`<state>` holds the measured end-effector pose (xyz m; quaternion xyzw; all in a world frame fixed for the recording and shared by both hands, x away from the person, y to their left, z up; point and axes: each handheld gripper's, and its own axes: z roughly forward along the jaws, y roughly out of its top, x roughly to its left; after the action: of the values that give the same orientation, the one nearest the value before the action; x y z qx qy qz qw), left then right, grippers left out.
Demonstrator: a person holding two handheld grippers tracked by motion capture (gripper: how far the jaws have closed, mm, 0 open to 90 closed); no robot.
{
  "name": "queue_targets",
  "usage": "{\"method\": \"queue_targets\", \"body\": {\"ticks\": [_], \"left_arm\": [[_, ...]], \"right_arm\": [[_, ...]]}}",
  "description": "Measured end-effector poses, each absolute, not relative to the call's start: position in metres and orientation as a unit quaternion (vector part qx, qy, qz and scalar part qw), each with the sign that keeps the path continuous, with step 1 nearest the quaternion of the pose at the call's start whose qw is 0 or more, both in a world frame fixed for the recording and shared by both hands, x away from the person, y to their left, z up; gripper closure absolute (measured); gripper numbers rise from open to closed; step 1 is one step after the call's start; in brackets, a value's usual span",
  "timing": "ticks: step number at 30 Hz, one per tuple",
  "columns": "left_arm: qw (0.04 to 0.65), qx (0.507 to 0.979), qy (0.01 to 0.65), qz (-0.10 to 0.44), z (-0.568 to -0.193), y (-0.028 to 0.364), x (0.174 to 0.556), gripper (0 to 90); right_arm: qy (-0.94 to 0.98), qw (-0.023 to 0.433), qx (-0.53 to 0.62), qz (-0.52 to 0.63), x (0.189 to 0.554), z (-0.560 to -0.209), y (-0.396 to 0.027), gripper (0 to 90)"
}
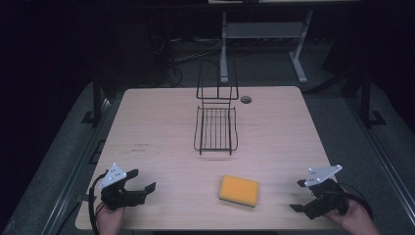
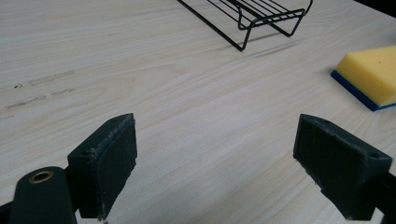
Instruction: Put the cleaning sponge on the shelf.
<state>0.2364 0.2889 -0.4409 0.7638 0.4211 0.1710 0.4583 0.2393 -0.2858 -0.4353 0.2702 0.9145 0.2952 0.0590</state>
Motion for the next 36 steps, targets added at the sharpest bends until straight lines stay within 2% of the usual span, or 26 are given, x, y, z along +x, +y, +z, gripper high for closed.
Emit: {"method": "queue_targets", "body": {"ticks": [36], "left_arm": [[0.465, 0.761, 0.418, 0.174, -0.438, 0.291, 0.232, 12.9]], "right_arm": [[0.935, 0.047, 0.218, 0.276, 0.246, -0.427, -0.235, 14.4]]}}
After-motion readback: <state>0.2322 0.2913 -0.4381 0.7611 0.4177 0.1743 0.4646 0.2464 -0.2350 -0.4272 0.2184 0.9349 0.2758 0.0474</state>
